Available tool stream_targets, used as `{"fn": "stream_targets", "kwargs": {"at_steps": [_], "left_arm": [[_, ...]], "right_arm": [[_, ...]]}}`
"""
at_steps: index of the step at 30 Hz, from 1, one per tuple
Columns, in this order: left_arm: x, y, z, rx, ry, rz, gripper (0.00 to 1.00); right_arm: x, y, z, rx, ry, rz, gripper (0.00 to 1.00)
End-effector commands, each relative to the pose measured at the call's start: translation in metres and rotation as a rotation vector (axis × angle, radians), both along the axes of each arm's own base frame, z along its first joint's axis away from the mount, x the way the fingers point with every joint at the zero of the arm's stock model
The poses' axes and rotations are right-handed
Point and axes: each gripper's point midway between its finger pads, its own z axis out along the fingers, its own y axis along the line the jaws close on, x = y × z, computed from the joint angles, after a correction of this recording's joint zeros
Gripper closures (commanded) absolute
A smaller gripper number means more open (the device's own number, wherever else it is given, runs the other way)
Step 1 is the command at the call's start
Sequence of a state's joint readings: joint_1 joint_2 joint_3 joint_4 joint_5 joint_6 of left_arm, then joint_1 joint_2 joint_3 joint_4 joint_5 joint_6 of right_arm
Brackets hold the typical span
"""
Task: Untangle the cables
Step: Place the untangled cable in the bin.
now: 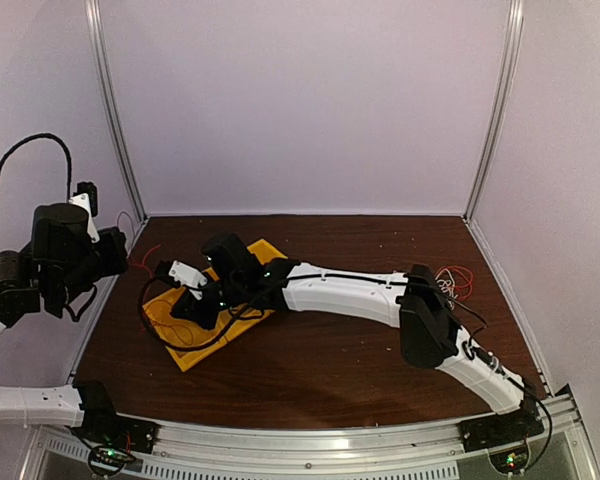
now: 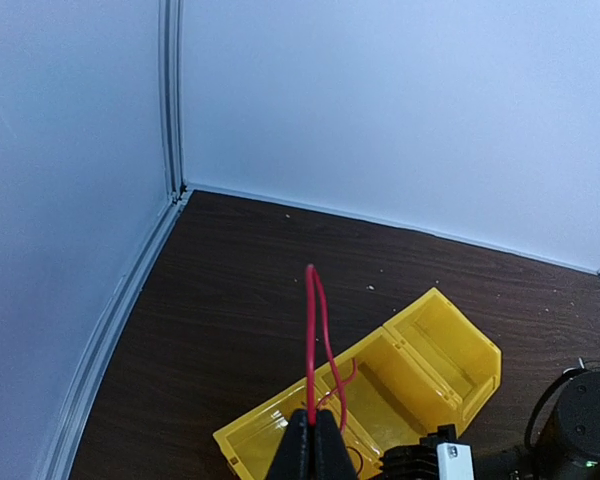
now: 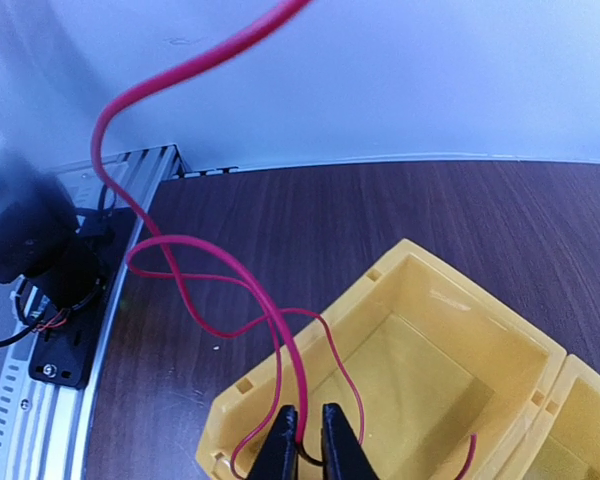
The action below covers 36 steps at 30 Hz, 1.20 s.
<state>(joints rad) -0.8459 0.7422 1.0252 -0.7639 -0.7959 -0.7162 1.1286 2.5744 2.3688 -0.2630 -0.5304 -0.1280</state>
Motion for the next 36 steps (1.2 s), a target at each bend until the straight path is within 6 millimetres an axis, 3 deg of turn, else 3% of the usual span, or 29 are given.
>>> {"fn": "stream_targets", "kwargs": {"at_steps": [1,8,13,18,25,31,36], "left_arm": [[0.007,-0.013,-0.003,-0.051,-0.008,-0.023,1.0],[0.02,-0.011,-0.001,0.013,-0.022,-0.003,1.0],[0.028,-0.007,0.0,0.055,-0.028,0.015,1.0],[0.034,-0.012,-0.016,0.071,0.004,-0.014,1.0],[0.032,-0.047,-0.061,0.051,0.104,-0.188,1.0],[0.018,-0.068,-0.1,0.047,0.239,-0.322,1.0],[0.015,-0.053,-0.131,0.089,0.361,-0.229,1.0]], "right_arm": [[0.015,-0.005,-0.022,-0.048,-0.024,-0.048,0.88],[0.01,-0.023,-0.002,-0.049,-0.055,-0.003,0.61],[0.0,-0.034,0.013,-0.06,-0.054,0.038,0.48],[-0.014,-0.069,0.041,-0.063,-0.061,0.083,0.4],[-0.016,-0.143,0.063,-0.095,-0.077,0.093,0.35],[0.012,-0.226,0.063,-0.124,-0.056,0.01,0.35],[0.033,-0.292,0.058,-0.174,-0.045,-0.089,0.35]]}}
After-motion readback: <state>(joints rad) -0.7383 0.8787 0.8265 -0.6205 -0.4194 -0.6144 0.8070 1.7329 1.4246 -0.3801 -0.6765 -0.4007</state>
